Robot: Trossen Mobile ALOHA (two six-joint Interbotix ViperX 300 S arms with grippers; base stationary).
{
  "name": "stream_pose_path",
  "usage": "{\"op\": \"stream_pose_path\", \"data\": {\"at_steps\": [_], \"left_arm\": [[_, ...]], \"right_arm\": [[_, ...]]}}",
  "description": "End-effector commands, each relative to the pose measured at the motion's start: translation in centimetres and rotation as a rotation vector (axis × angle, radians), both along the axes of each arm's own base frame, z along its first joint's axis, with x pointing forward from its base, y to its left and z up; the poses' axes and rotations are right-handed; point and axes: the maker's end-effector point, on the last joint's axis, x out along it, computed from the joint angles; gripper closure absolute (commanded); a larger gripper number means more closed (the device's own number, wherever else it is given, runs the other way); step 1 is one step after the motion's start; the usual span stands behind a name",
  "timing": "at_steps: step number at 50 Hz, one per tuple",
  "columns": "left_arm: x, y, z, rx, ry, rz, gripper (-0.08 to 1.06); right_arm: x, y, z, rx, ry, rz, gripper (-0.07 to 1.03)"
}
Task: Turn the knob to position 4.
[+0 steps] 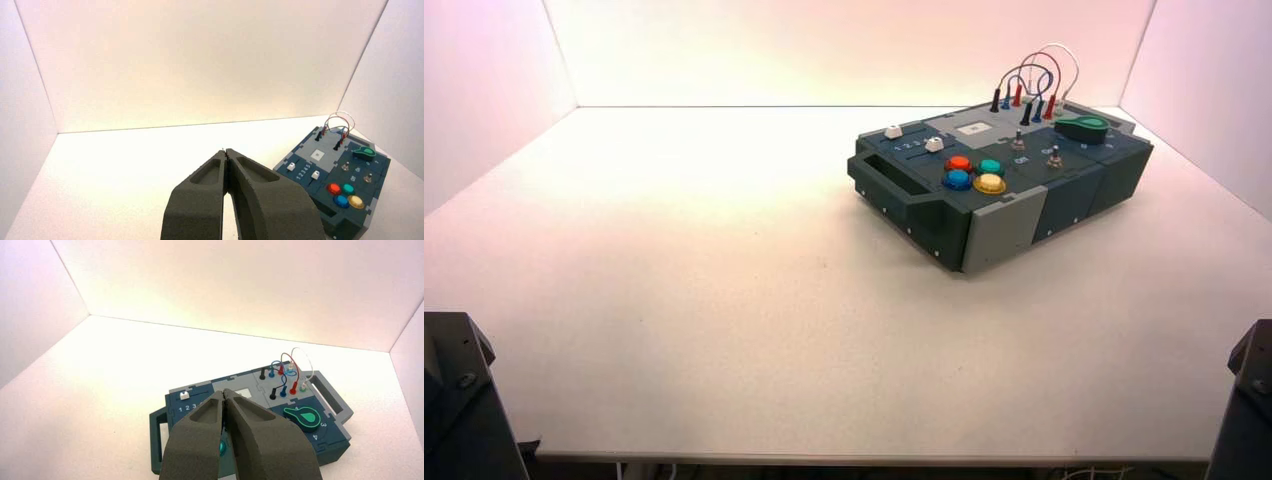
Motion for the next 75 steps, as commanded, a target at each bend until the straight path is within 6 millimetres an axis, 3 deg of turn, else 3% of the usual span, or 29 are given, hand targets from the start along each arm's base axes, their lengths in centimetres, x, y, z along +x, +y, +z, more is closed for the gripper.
{"op": "stream_pose_path", "data": {"at_steps": [1, 13, 26, 33, 46, 59, 75], "left_arm": [[0.1, 0.1, 0.5, -0.002, -0.010, 0.008, 1.01], [0.2, 0.1, 0.4, -0.002, -0.006, 0.009, 1.01], [0.1, 0.1, 0.4, -0.001, -0.003, 0.008, 1.01], [-0.1, 0.1, 0.5, -0.004, -0.013, 0.008, 1.01], [-0.4, 0.2, 1.0, -0.008, -0.037, 0.007, 1.01], [-0.4, 0.2, 0.8, -0.007, -0.031, 0.006, 1.01], [-0.3, 0.2, 0.8, -0.007, -0.031, 0.008, 1.01]], "right_arm": [[0.3, 0.2, 0.7, 0.009, -0.014, 0.002, 0.99], [1.1, 0.6, -0.1, -0.005, 0.029, 0.000, 0.99], [4.9, 1.1, -2.1, -0.036, 0.150, -0.051, 0.99], [8.1, -0.5, -3.6, 0.006, 0.207, -0.149, 0.99], [11.7, -2.7, -5.9, 0.018, 0.289, -0.251, 0.99], [14.8, -2.1, -9.9, -0.034, 0.423, -0.257, 0.98], [16.1, -2.2, -14.4, -0.080, 0.537, -0.267, 0.98]]}}
